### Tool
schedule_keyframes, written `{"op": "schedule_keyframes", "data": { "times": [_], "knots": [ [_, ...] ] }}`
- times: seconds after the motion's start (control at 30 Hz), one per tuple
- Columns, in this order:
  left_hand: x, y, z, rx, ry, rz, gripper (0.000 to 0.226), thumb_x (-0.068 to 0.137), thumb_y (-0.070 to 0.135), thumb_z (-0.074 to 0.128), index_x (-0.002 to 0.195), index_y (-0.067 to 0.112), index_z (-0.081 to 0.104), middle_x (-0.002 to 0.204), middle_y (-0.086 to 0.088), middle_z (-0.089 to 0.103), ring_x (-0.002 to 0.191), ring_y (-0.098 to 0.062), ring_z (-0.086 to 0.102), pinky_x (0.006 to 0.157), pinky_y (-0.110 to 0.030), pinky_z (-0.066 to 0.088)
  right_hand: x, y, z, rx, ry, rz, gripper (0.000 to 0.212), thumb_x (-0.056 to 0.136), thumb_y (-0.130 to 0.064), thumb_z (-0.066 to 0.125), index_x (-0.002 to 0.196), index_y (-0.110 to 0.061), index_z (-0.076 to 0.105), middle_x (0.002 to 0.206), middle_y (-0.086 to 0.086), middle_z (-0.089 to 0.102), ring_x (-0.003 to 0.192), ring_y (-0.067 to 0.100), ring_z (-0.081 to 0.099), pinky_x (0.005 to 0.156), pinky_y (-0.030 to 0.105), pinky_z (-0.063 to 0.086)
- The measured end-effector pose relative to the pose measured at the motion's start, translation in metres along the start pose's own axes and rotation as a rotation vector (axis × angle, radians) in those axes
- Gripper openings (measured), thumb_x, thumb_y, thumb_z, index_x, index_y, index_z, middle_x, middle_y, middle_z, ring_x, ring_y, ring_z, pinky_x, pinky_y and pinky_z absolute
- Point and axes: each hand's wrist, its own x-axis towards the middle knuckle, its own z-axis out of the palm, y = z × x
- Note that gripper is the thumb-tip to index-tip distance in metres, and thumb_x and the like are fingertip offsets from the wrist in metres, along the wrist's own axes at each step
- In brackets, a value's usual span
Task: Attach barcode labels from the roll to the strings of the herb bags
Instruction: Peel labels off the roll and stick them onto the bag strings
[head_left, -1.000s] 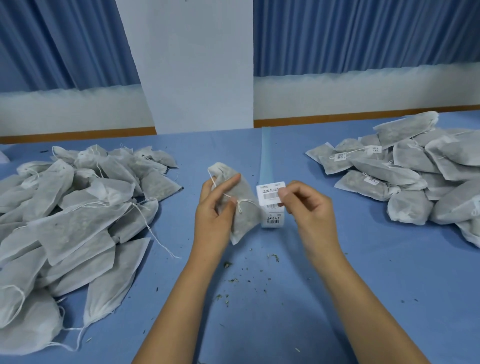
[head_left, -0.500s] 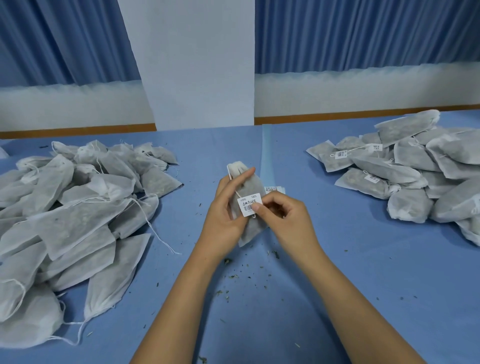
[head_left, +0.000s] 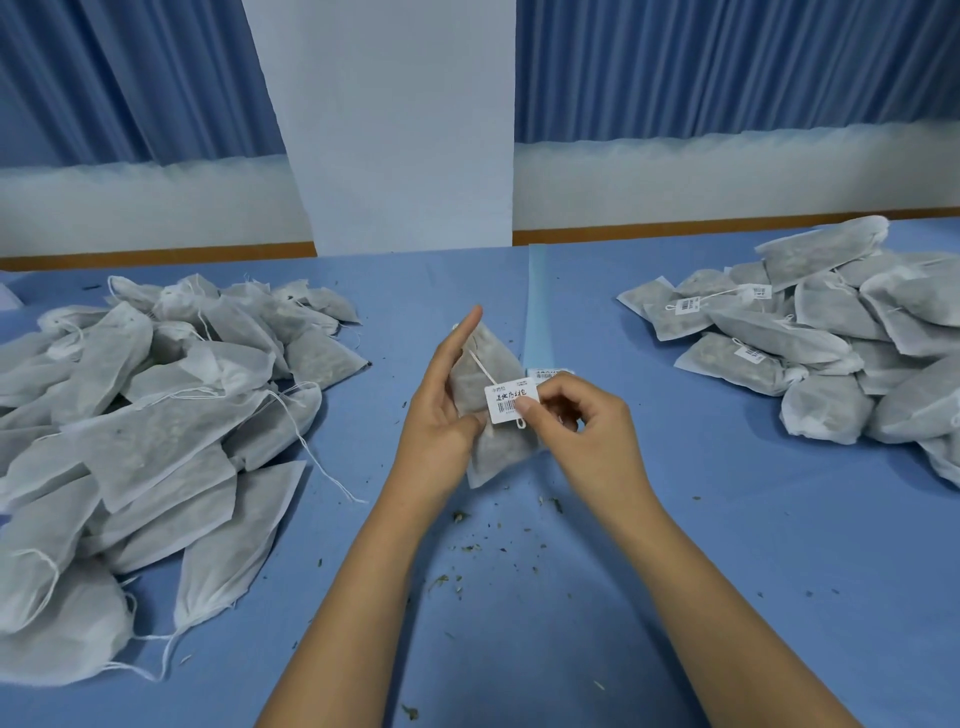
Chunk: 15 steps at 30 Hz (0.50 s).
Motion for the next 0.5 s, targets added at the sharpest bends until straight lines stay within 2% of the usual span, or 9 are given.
{"op": "schedule_keyframes", "data": {
  "times": [0.07,0.13,0.17,0.23,0.3,0.37,0.47,0.5],
  "knots": [
    [0.0005,-0.0022,-0.0012,-0.046,-0.010,0.012,0.094,0.071,-0.029,0.041,0.128,0.044,0.054,0.144,0.006,0.049,0.134,-0.015,0.046,0.097,-0.034,0.050,0.0012,0.0025,-0.0002,-0.006,0.031,0.028,0.017,0.084,-0.008,0.070,0.069,-0.007,0.062,0.063,0.009,0.052,0.057,0.010,0.037,0.056,0.018,0.032],
    [0.0010,-0.0042,-0.0027,-0.080,-0.019,0.001,0.089,0.067,-0.023,0.040,0.124,0.043,0.060,0.134,0.011,0.058,0.123,-0.020,0.055,0.086,-0.028,0.053,0.0019,0.0045,-0.0001,-0.001,0.051,0.056,0.018,0.083,-0.009,0.071,0.069,-0.005,0.061,0.060,0.012,0.049,0.057,0.011,0.037,0.055,0.020,0.032],
    [0.0012,-0.0050,-0.0035,-0.079,-0.019,-0.008,0.083,0.066,-0.017,0.040,0.120,0.041,0.063,0.128,0.013,0.061,0.119,-0.020,0.057,0.085,-0.029,0.052,0.0019,0.0051,0.0000,-0.002,0.054,0.064,0.020,0.083,-0.009,0.072,0.067,-0.007,0.060,0.057,0.006,0.046,0.055,0.010,0.036,0.054,0.018,0.031],
    [0.0013,-0.0065,-0.0033,-0.042,-0.018,-0.018,0.066,0.068,-0.006,0.044,0.111,0.037,0.069,0.122,0.010,0.064,0.118,-0.021,0.057,0.091,-0.035,0.050,0.0018,0.0054,0.0002,-0.021,0.056,0.069,0.025,0.081,-0.010,0.074,0.063,-0.015,0.058,0.054,-0.007,0.043,0.053,0.006,0.034,0.053,0.015,0.030],
    [0.0010,-0.0065,-0.0008,0.022,-0.015,0.001,0.045,0.077,0.005,0.055,0.106,0.035,0.071,0.123,0.002,0.063,0.121,-0.021,0.056,0.101,-0.040,0.046,0.0012,0.0046,0.0006,-0.055,0.052,0.058,0.026,0.080,-0.011,0.075,0.062,-0.018,0.058,0.052,-0.012,0.043,0.052,0.004,0.035,0.052,0.013,0.030],
    [0.0010,-0.0053,0.0006,0.105,0.005,0.038,0.035,0.080,0.010,0.065,0.103,0.035,0.072,0.125,0.000,0.061,0.122,-0.016,0.055,0.102,-0.033,0.044,0.0004,0.0034,0.0010,-0.097,0.042,0.042,0.025,0.079,-0.015,0.076,0.061,-0.018,0.059,0.051,-0.013,0.046,0.051,0.004,0.037,0.053,0.014,0.030],
    [0.0022,-0.0046,0.0003,0.179,0.038,0.095,0.035,0.080,0.002,0.065,0.099,0.031,0.070,0.127,0.001,0.057,0.122,-0.008,0.054,0.100,-0.021,0.042,0.0006,0.0023,-0.0009,-0.195,0.028,0.059,0.029,0.077,-0.028,0.078,0.053,-0.022,0.062,0.045,-0.012,0.051,0.046,0.004,0.040,0.050,0.017,0.030],
    [0.0020,-0.0048,0.0008,0.202,0.034,0.108,0.037,0.081,-0.002,0.065,0.099,0.031,0.070,0.129,0.000,0.056,0.123,-0.007,0.053,0.099,-0.017,0.041,0.0010,0.0026,-0.0027,-0.242,0.033,0.075,0.035,0.075,-0.035,0.078,0.050,-0.017,0.062,0.044,-0.007,0.053,0.045,0.005,0.039,0.049,0.022,0.030]
  ]
}}
